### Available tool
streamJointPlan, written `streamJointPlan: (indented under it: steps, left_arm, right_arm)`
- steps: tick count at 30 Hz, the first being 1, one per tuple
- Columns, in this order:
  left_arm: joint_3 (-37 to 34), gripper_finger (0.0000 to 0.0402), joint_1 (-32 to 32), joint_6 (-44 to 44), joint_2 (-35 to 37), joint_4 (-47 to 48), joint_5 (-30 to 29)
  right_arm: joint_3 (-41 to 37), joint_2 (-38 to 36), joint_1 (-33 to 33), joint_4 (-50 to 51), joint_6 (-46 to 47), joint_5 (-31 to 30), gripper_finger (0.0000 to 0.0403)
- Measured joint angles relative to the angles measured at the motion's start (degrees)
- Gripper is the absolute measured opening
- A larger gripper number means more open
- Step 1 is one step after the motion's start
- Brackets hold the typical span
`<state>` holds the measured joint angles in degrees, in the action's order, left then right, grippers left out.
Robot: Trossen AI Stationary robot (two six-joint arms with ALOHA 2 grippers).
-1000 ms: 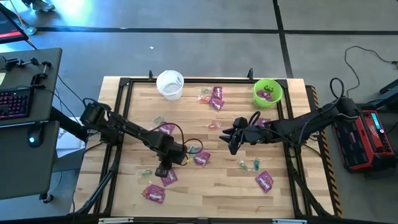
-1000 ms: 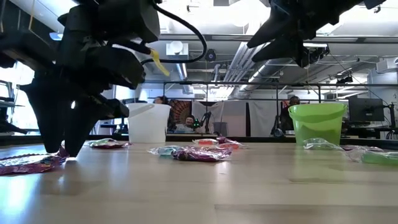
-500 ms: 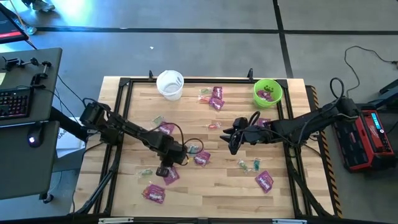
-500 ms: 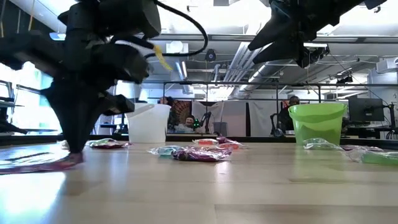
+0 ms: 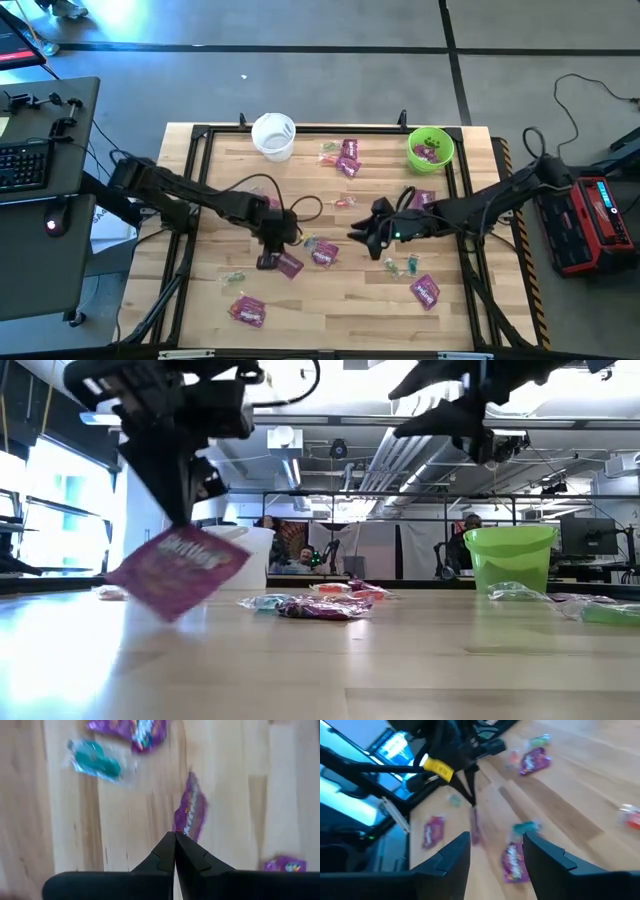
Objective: Sort candy by brand, put in halloween buckets
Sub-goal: Put the violet candy into the green bucket
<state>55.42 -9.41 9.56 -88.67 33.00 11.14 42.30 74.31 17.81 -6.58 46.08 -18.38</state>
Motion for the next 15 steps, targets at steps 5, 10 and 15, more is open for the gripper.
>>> streamJointPlan:
  steps: [5, 10, 15]
  left_arm:
    - [0.0, 0.0, 0.9, 0.2, 2.0, -1.3, -2.4]
    - [0.0, 0.0, 1.2, -0.7, 2.2, -1.3, -3.2]
    - [0.0, 0.0, 1.2, -1.3, 2.2, -2.0, -4.0]
  right_arm:
    - [0.0, 7.5, 0.0, -8.6, 0.0, 2.5, 0.0208]
    - [0.0, 17.2, -0.8, -20.0, -3.2, 6.2, 0.0233]
    - [3.7, 26.4, -1.5, -25.3, -10.3, 7.2, 0.0236]
